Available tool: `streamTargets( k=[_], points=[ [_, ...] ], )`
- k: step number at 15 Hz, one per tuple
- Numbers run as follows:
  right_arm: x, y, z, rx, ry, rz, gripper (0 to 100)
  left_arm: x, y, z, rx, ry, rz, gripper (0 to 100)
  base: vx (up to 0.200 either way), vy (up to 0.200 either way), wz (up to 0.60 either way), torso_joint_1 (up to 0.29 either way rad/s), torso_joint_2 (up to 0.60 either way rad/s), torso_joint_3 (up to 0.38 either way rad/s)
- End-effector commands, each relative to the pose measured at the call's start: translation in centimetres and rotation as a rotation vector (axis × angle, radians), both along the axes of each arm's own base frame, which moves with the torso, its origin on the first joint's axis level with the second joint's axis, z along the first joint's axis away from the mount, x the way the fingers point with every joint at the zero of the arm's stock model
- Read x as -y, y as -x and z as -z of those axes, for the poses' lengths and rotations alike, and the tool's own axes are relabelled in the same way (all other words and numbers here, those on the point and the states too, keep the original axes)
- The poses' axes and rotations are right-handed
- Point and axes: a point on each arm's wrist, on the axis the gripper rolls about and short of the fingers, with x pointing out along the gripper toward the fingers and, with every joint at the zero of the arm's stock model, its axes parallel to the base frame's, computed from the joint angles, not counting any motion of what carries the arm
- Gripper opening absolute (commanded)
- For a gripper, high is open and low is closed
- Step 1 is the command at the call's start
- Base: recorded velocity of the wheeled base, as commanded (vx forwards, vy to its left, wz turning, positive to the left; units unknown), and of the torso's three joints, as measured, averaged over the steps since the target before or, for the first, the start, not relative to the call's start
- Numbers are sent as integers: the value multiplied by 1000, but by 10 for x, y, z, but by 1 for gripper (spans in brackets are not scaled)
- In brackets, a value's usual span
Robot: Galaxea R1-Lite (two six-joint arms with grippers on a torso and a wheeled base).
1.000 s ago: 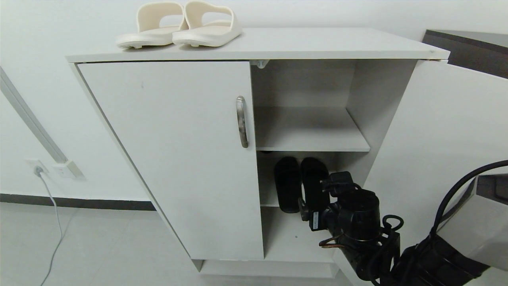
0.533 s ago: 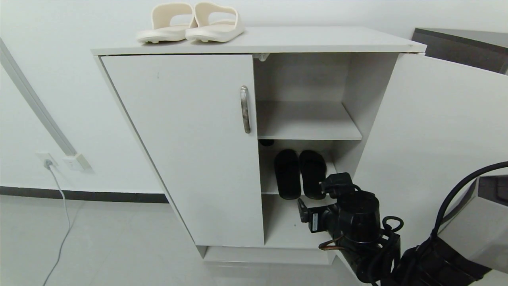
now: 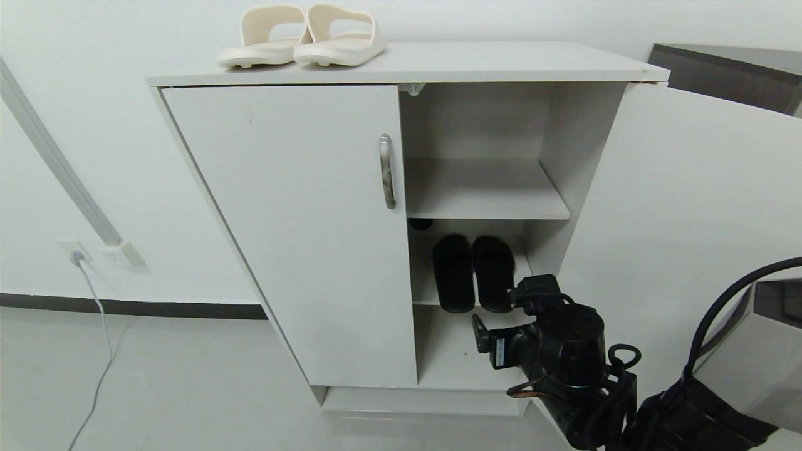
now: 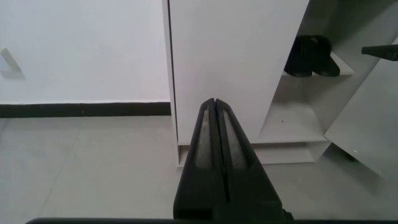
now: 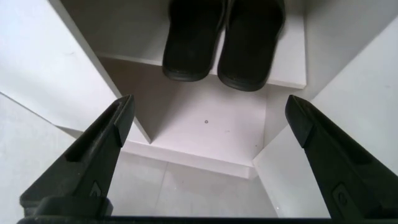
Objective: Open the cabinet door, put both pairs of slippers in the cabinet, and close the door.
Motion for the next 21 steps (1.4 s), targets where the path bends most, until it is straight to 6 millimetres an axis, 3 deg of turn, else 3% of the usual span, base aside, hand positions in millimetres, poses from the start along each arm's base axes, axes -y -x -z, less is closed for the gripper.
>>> streamTargets(
  k=[1,21],
  points=[
    [0,1,2,-3,6,0,100,0,0,0,-1,0,0,0,0,0,0,0,0,0],
    [-2,-1,6,-5,12,10,100,0,0,0,-1,0,2,0,0,0,0,1,1,71]
  ],
)
